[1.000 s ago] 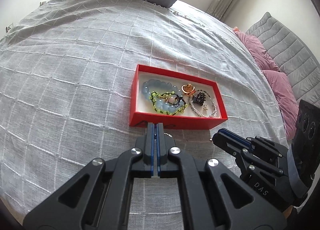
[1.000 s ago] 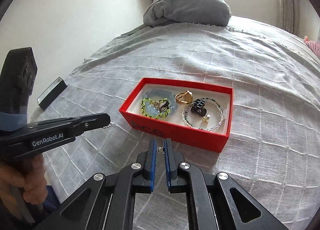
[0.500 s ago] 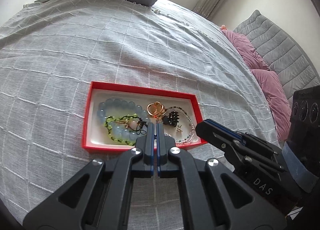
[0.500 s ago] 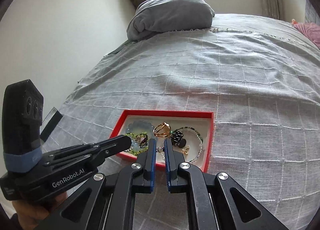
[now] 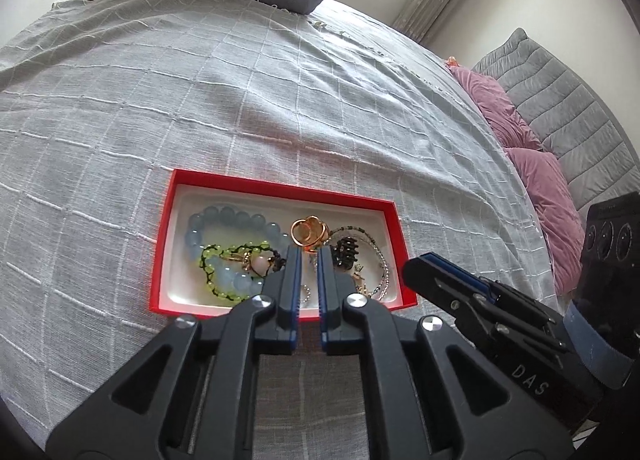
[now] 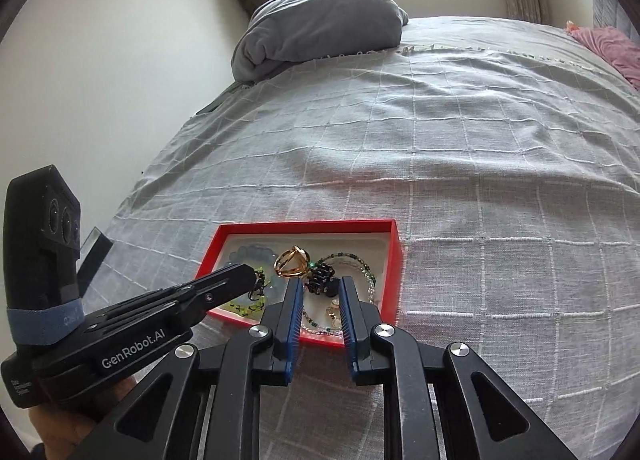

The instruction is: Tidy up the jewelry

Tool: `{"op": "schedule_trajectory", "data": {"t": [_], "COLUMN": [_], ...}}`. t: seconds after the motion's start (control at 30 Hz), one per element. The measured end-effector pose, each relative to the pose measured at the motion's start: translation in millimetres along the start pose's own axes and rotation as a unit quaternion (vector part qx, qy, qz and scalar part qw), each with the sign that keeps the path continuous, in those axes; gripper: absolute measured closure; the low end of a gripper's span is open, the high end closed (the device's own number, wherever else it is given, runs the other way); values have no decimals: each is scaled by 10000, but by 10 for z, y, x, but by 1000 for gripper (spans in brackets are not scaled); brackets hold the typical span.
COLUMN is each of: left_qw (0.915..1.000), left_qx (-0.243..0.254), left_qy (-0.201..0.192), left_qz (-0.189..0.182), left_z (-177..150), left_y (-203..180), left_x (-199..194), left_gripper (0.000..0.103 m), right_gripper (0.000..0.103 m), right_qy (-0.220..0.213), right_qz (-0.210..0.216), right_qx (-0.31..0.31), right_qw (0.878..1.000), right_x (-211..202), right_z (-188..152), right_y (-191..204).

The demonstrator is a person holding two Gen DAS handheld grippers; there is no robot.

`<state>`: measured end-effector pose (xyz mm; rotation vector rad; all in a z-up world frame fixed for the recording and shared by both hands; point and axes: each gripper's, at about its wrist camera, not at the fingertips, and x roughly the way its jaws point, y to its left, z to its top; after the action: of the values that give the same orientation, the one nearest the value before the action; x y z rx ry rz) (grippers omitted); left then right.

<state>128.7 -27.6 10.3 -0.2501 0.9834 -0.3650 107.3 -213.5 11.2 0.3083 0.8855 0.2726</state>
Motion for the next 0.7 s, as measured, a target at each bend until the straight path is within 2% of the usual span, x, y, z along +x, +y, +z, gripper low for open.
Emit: {"op": "schedule_trajectory", "data": {"t": [0.07, 0.17, 0.23, 0.3, 0.33, 0.4, 0.47, 0.57, 0.6, 0.67, 0.7], "left_qw": [10000, 9993, 9981, 9952, 9928, 9894, 9886, 9845, 9819, 9769, 9745], "left_qx": [-66, -7, 80, 241, 342, 487, 465, 526, 635, 776, 803], "left_qy": [-55, -210, -304, -261, -236, -208, -195, -273, -291, -448, -531], "left_qz": [31, 304, 533, 908, 1122, 1350, 1418, 1648, 1761, 1940, 2027], "left_z": [-5, -70, -158, -278, -354, -490, -580, -683, -711, -746, -764], "left_y": [31, 41, 35, 18, 9, 12, 53, 55, 41, 20, 20], "left_x": [-77, -236, -345, -415, -455, -538, -641, -797, -837, -922, -973], "left_gripper": [89, 74, 60, 38, 34, 34, 31, 14, 7, 5, 4], "right_gripper": [84, 84, 80, 67, 52, 50, 50, 47, 44, 27, 23], "right_qy": [7, 36, -21, -64, -88, -135, -209, -342, -348, -384, -424], "right_qz": [6, -72, -189, -282, -339, -499, -592, -557, -511, -469, -526], "right_qx": [84, 50, -102, -278, -347, -540, -750, -836, -838, -893, -966], "right_qw": [10000, 10000, 9998, 9992, 9988, 9972, 9952, 9944, 9946, 9942, 9930], "right_x": [-51, -150, -252, -351, -405, -502, -589, -707, -735, -782, -809], "right_z": [-12, -67, -151, -266, -338, -472, -546, -596, -614, -660, -691], "right_y": [-10, 39, 124, 219, 265, 371, 480, 597, 624, 681, 713]}}
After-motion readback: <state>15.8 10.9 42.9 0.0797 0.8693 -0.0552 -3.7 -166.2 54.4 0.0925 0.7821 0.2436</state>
